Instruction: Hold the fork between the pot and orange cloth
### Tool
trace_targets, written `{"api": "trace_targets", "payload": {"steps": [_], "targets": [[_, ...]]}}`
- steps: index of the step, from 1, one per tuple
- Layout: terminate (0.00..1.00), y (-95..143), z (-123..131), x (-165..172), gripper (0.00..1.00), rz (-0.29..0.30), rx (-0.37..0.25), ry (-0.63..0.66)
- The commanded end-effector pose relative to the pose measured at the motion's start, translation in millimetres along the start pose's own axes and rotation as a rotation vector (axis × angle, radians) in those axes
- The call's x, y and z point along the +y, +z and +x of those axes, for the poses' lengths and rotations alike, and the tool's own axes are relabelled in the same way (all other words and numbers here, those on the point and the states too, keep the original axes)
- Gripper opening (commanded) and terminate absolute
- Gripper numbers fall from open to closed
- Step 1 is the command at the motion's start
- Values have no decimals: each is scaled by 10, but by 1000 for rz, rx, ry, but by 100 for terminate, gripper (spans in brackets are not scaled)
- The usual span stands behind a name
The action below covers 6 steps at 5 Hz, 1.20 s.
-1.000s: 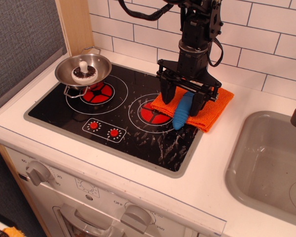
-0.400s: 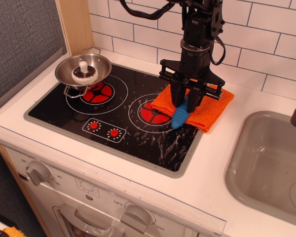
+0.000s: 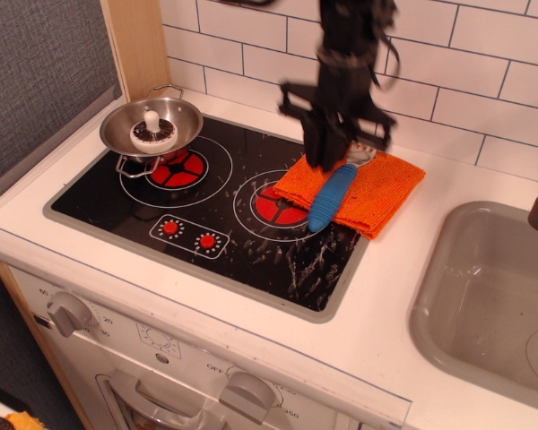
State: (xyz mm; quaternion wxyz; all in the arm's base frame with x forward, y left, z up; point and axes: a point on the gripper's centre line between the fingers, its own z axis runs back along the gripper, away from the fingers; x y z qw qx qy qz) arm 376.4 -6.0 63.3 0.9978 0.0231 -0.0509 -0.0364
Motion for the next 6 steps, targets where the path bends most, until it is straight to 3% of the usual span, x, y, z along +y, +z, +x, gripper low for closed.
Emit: {"api": "trace_targets", "payload": {"steps": [1,3,6], "targets": [[0,222,111,92,100,-12,-45,-20],[0,13,30,-186,100,4,-7,-99],[0,-187,13,-171,100,27,35,-94]]}}
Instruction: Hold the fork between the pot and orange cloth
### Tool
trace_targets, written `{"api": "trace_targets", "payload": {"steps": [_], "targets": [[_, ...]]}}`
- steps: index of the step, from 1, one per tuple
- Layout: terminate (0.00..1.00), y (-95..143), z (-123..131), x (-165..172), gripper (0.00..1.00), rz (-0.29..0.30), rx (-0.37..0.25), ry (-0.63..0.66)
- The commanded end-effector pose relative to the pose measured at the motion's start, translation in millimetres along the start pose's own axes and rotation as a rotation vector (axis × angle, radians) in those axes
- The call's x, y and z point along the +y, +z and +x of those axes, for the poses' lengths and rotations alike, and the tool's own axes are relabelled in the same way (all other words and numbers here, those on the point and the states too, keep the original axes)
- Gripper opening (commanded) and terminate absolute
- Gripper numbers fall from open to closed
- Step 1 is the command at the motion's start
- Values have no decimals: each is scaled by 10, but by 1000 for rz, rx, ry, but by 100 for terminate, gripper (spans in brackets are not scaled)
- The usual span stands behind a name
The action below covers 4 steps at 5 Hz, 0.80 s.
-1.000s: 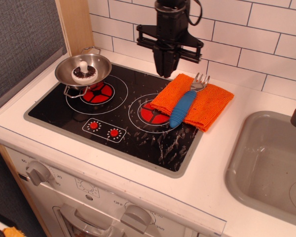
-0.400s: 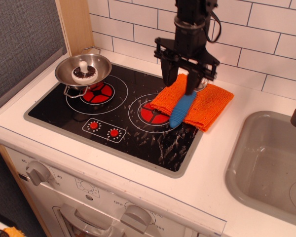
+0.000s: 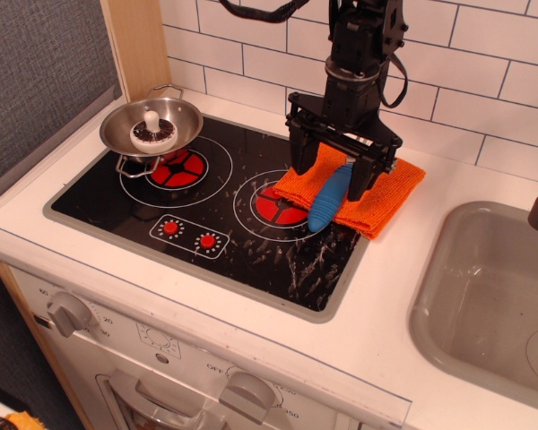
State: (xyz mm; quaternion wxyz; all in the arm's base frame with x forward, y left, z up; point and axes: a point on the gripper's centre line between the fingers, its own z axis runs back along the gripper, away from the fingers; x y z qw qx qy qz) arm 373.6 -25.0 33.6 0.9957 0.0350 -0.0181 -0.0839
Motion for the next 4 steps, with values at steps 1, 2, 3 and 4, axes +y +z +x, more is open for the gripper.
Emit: {"api": "trace_targets", "payload": {"steps": [1,2,3,4], "targets": [[0,49,47,35,100,15,-18,2],[0,19,54,34,100,20,-11,2],[0,2,56,36,100,20,-8,5],[0,25,62,28,0,21,-10,-3]]}}
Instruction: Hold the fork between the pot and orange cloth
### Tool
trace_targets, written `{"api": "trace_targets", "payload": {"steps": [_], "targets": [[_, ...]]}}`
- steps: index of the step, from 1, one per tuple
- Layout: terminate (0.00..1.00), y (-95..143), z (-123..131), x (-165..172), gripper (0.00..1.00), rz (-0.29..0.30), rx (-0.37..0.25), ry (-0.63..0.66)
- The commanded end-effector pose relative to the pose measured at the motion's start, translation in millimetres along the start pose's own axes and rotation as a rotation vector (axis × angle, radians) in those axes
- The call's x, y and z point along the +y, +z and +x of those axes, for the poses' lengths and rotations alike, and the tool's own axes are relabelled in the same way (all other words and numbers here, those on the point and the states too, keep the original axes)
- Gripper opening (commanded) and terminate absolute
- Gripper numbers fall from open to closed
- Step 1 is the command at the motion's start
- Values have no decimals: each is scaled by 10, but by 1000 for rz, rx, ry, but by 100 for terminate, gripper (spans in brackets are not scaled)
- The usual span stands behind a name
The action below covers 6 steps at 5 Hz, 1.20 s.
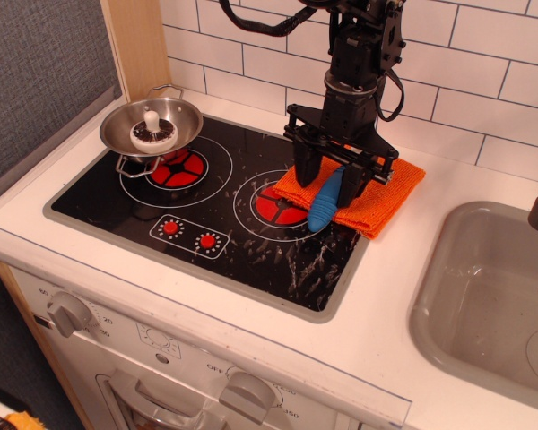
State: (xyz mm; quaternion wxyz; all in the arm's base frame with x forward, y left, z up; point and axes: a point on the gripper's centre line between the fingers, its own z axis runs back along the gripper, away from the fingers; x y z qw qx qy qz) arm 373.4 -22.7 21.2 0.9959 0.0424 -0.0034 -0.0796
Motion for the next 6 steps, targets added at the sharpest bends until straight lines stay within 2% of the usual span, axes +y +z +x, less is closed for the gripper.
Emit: {"api": "trace_targets", "payload": {"steps": [1,2,3,4,5,6], "targets": [[0,181,70,13,0,5,-47,-11],[0,262,83,60,0,-3,-60,-13],[0,611,69,359,0,-15,-141,60],[0,787,-30,740,0,-9,-161,143],[0,671,-145,1018,0,-1,-101,198],[0,459,-215,1085,0,1,-29,199]]}}
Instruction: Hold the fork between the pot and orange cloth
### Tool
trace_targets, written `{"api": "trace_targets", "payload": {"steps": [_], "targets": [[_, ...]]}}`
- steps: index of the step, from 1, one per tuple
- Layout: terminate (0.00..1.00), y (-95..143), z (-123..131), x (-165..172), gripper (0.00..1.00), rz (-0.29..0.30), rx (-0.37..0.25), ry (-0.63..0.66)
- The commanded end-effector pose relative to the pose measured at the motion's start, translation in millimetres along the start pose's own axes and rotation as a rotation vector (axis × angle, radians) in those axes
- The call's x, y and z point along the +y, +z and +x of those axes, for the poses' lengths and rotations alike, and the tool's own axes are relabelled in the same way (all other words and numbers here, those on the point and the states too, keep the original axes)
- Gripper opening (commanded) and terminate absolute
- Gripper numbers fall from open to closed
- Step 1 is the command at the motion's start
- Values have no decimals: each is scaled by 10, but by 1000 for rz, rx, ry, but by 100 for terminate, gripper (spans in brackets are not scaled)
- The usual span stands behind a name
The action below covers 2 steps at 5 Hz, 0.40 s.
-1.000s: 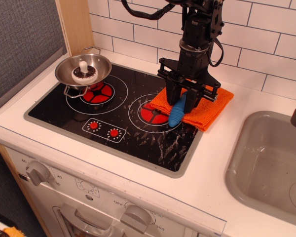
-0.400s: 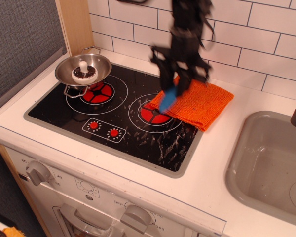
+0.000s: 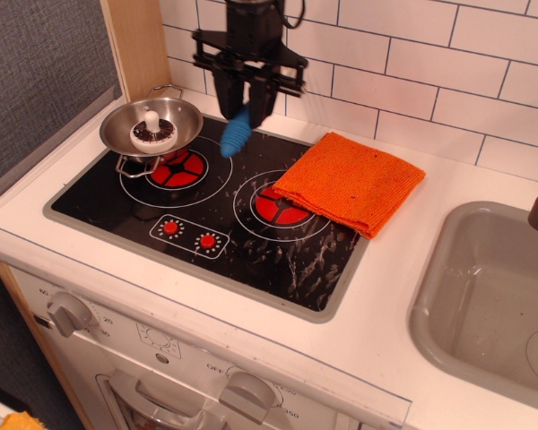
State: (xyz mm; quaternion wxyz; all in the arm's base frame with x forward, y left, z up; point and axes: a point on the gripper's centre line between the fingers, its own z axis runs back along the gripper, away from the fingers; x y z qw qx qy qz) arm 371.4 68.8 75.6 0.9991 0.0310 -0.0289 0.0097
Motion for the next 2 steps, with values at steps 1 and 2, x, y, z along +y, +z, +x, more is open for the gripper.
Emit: {"api": "trace_targets", "payload": {"steps": [1,2], "targets": [[0,-181,-70,88,0,15,68,-21],[100,-215,-65,21,100,24,73,-52]]}}
